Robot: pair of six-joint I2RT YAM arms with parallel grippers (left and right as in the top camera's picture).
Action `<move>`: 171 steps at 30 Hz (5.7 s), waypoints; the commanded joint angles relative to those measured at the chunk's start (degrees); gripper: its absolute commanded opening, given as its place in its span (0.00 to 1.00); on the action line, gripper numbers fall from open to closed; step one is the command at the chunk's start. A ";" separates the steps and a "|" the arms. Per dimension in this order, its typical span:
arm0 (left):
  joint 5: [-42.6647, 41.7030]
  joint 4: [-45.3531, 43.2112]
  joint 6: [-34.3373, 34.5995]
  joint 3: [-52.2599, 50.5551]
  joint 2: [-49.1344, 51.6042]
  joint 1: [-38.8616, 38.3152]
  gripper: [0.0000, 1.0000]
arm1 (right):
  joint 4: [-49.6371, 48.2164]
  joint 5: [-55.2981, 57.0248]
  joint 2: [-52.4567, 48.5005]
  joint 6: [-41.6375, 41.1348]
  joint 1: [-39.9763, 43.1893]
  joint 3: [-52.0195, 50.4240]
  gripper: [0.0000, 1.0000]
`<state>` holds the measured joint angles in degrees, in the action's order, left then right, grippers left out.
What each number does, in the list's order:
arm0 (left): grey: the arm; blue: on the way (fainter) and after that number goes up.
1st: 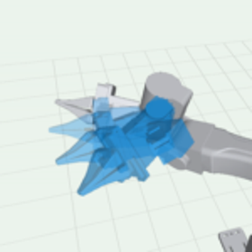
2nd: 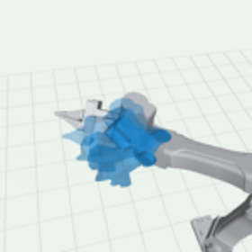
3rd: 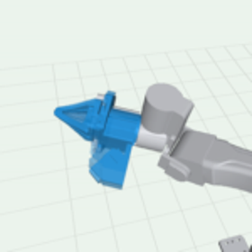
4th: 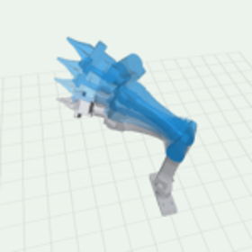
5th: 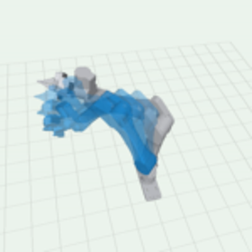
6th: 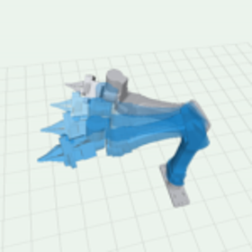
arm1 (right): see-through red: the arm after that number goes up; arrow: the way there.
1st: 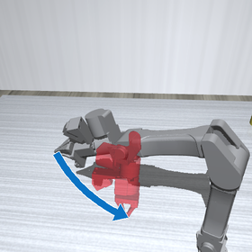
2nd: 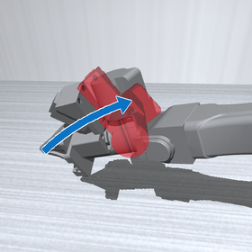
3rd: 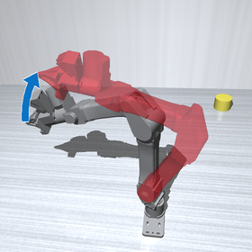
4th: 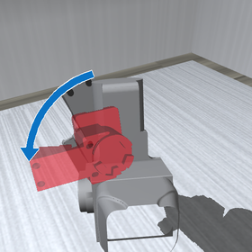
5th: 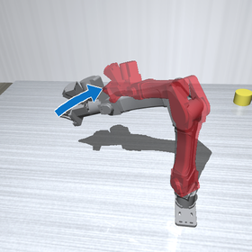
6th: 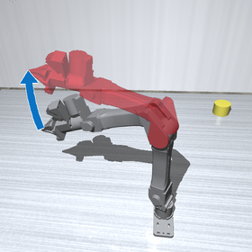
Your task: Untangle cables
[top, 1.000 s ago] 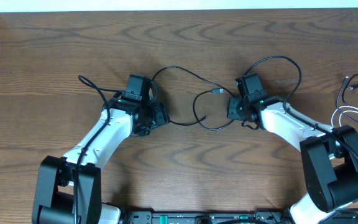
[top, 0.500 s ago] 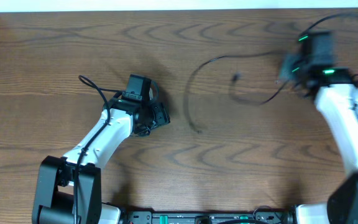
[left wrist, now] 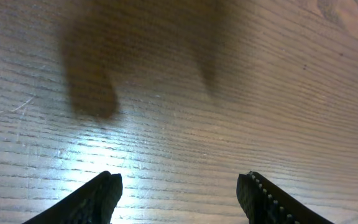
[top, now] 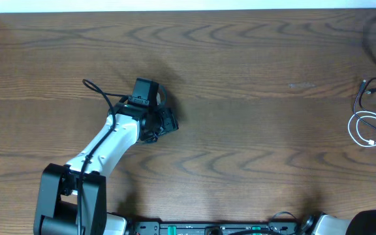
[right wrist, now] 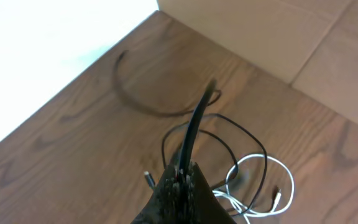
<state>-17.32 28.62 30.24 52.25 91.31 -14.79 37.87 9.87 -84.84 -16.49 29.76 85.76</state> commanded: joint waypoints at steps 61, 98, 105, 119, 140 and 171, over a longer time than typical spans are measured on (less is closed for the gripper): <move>0.00 0.85 0.48 -0.39 0.13 -0.09 0.65 | 2.40 -5.44 -1.51 -4.94 5.35 0.68 0.01; 7.82 -3.91 -14.56 -0.22 0.11 -3.93 0.69 | 18.51 -27.58 -9.03 13.64 -8.02 0.70 0.99; 15.08 5.40 -15.61 2.03 0.11 -3.96 0.77 | 23.56 -14.86 -9.05 15.47 -19.98 0.28 0.99; 14.75 26.99 -15.17 8.90 -0.02 0.63 0.87 | 23.54 -13.29 -9.05 10.91 -29.33 -12.68 0.99; 14.40 20.79 -15.21 -5.75 -33.18 0.63 0.87 | 8.50 -15.98 21.22 7.69 -33.35 -34.21 0.99; 14.38 20.59 -15.17 -8.61 -55.01 0.63 0.98 | 21.94 -14.08 47.71 7.76 -33.33 -37.40 0.99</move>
<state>-3.05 49.10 15.16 43.94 36.23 -14.39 58.76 -4.62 -37.36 -8.32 -3.14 48.66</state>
